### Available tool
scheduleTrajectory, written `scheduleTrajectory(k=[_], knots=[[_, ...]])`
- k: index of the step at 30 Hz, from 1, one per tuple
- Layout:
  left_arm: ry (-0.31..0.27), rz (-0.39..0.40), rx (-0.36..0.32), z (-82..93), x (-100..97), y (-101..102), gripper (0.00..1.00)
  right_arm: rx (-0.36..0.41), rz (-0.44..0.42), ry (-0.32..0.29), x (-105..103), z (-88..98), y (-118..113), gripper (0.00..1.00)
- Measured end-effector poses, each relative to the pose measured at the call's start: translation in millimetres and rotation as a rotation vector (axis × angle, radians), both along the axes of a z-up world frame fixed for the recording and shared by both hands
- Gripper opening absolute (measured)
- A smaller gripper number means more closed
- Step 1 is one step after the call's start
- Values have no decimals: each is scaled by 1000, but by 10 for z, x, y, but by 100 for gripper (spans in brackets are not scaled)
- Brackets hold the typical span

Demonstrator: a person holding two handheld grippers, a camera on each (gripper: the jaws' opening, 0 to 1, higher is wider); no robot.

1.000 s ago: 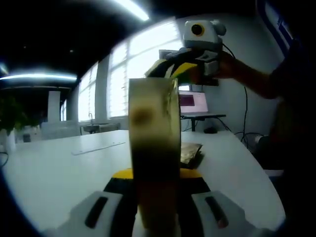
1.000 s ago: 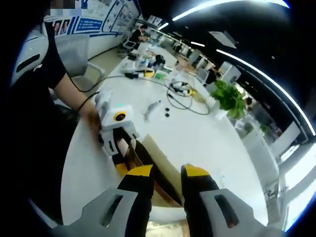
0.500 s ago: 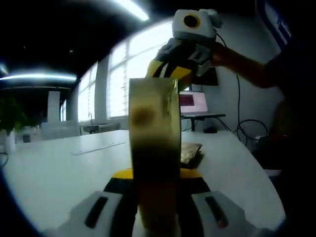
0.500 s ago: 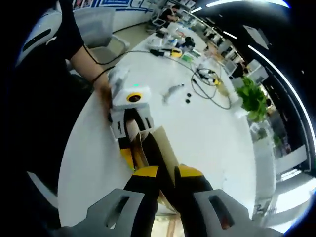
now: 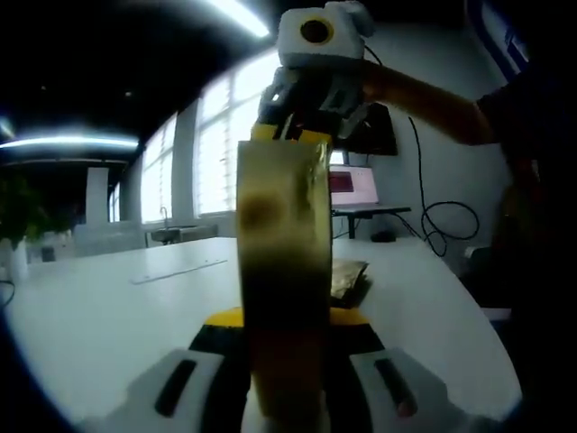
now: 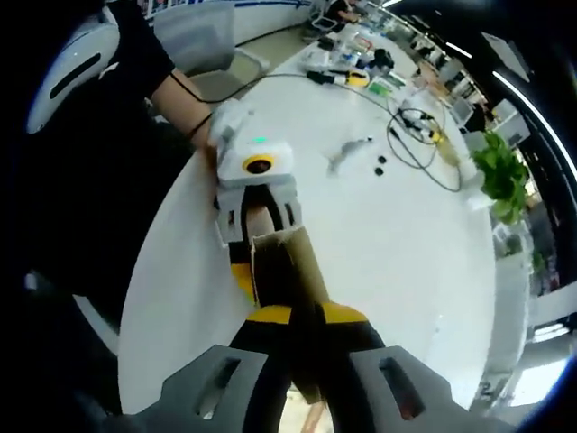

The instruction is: Extract single mask from mask box in order stack masks on table

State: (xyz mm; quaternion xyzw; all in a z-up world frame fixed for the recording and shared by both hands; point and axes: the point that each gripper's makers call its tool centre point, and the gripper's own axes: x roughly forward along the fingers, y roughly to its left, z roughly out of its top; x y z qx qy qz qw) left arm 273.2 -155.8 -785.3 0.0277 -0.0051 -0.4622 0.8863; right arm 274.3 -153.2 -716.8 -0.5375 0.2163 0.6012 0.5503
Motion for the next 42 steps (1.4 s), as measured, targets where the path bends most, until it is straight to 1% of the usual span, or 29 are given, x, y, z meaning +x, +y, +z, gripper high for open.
scheduleTrajectory(k=[2, 6, 11, 14, 16, 18, 24, 26, 31, 32, 33, 36, 37, 39, 40, 42], knots=[[-1, -1, 1, 0, -2, 0, 31, -2, -7, 36, -27, -27, -5, 5], [-3, -3, 2, 0, -4, -2, 32, -4, -6, 48, -7, -81, 12, 3], [-3, -3, 4, -4, -8, 1, 31, -5, -6, 47, -36, -97, 15, 0], [-4, -3, 5, -7, -9, 1, 31, 7, -2, 37, -43, -90, 20, 0], [-5, -5, 6, -10, -11, 0, 31, 5, 12, 27, -84, -86, 8, 0], [-5, -6, 8, -16, -9, 1, 31, 20, 11, 30, -93, -41, 12, 0], [-2, -1, 8, -22, 2, 11, 31, 62, 17, 7, -103, 98, 15, 0], [-1, 1, 7, -22, 3, 13, 31, 78, 15, 5, -134, 129, 12, 0], [-3, 6, 10, -23, 14, 20, 31, 137, -3, -14, -126, 256, -3, 0], [-2, 8, 10, -22, 15, 19, 31, 182, -17, -23, -128, 319, 12, 0], [-2, 10, 11, -22, 17, 20, 31, 189, -20, -20, -130, 335, 0, 0], [1, 13, 10, -23, 17, 19, 31, 219, -32, -46, -117, 398, -43, 0], [1, 14, 10, -23, 15, 19, 31, 234, -39, -66, -114, 431, -48, 0], [0, 14, 10, -23, 18, 19, 31, 258, -49, -67, -144, 475, -67, 0], [1, 14, 10, -23, 20, 20, 31, 280, -56, -81, -144, 509, -67, 0], [1, 14, 10, -22, 20, 19, 31, 305, -77, -84, -198, 522, -93, 0]])
